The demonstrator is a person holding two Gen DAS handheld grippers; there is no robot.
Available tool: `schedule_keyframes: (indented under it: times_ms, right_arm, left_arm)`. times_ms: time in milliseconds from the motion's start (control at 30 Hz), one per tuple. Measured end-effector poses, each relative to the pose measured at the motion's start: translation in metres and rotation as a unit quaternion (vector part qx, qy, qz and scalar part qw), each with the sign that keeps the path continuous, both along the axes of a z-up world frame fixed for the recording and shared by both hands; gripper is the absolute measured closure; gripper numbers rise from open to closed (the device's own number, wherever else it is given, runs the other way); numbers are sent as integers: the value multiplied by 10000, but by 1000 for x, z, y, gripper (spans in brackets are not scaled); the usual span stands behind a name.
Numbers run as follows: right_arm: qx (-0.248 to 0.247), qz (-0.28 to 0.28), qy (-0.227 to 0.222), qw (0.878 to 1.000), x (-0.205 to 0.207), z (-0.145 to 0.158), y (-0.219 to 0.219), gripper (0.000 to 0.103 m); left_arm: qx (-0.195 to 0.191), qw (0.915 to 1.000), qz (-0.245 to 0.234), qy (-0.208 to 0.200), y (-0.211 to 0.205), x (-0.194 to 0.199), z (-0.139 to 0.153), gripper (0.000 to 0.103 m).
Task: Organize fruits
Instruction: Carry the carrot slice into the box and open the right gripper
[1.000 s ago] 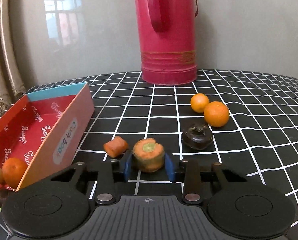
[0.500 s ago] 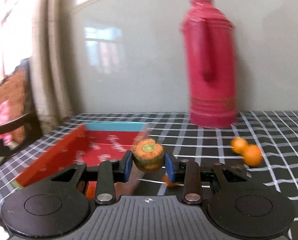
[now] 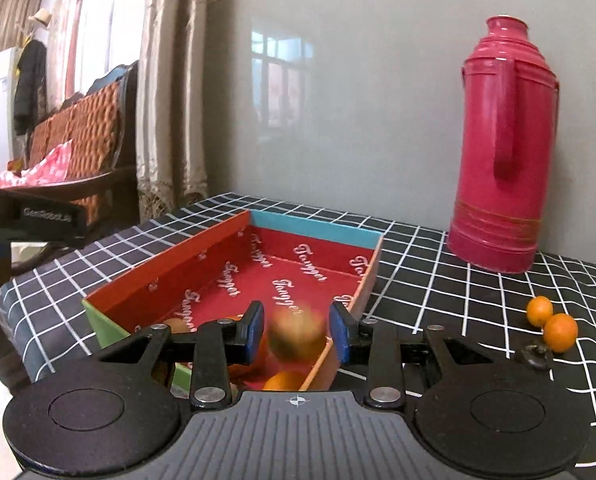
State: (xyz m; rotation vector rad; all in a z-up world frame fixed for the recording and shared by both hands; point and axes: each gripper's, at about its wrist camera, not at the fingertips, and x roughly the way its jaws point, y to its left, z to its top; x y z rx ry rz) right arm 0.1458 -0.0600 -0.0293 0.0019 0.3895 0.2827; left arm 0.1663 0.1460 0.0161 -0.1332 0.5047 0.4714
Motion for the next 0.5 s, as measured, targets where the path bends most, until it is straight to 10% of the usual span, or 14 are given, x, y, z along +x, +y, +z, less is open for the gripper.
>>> schedule_keyframes:
  times_ms: [500]
  right_arm:
    - [-84, -968, -605, 9934, -23, 16, -24, 17]
  left_arm:
    - [54, 9998, -165, 49, -16, 1, -2, 17]
